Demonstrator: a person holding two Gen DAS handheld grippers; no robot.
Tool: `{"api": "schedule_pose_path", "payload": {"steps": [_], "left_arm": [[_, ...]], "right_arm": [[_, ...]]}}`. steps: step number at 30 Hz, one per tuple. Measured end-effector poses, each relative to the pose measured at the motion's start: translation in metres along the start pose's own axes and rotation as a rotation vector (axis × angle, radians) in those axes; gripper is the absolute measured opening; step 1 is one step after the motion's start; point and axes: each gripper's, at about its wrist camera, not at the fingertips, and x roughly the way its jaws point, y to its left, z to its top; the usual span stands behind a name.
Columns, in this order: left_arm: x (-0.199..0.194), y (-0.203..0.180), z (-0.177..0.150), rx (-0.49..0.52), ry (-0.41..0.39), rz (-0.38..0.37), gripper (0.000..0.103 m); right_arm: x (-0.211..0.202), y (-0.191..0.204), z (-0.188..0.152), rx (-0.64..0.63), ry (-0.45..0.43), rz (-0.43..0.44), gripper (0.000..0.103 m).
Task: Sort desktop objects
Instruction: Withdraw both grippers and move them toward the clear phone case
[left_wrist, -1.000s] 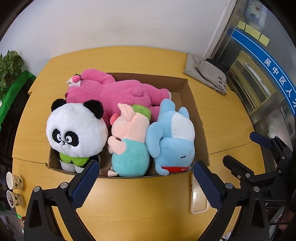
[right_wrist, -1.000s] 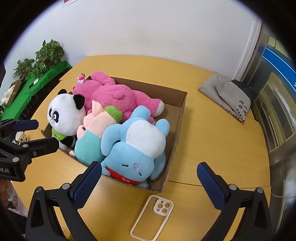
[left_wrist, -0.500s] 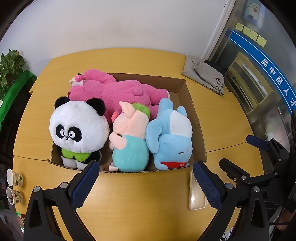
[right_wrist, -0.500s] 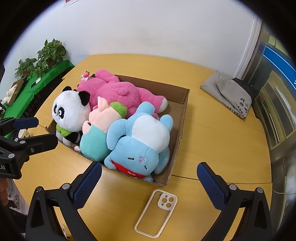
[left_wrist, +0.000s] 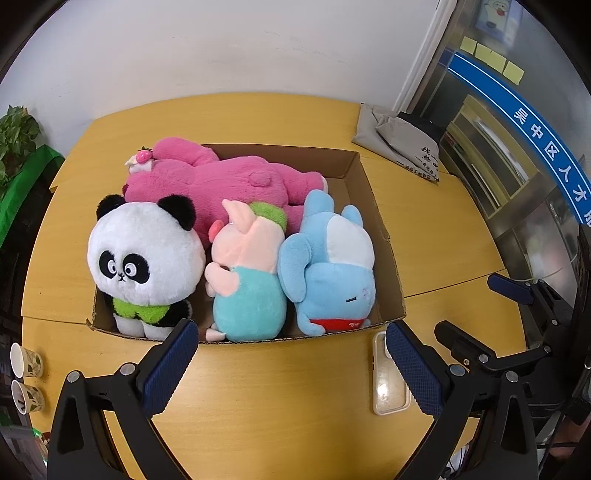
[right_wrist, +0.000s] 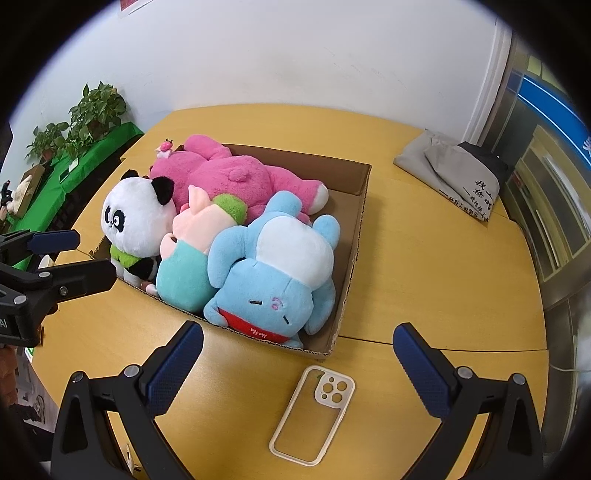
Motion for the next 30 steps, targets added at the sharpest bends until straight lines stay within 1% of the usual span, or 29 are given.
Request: {"api": "schedule_pose_path", "payload": {"steps": [13, 22, 25, 26, 28, 30], "left_arm": [[0.007, -0.01, 0.003, 0.016, 0.011, -0.009, 0.103], [0.022, -0.022, -0.001, 0.036, 0.043, -0.023, 0.103], [0.03, -0.028, -0.005, 0.047, 0.062, -0.04, 0.103], [0.034, -0.031, -0.008, 0.053, 0.075, -0.053, 0.103], [0.044, -0.037, -0.014, 0.063, 0.103, -0.075, 0.103], [0.058, -0.045, -0.024, 0.071, 0.142, -0.108, 0.103]], "right_arm": [[-0.001, -0.013, -0.003, 0.033, -0.009, 0.011, 0.103], [0.0, -0.027, -0.013, 0.062, -0.024, 0.038, 0.103], [0.0, -0.042, -0.03, 0.098, -0.038, 0.056, 0.103], [0.002, -0.048, -0.037, 0.112, -0.028, 0.064, 0.103], [0.013, -0.061, -0.059, 0.145, 0.021, 0.071, 0.103], [0.033, -0.072, -0.089, 0.174, 0.115, 0.058, 0.103]]}}
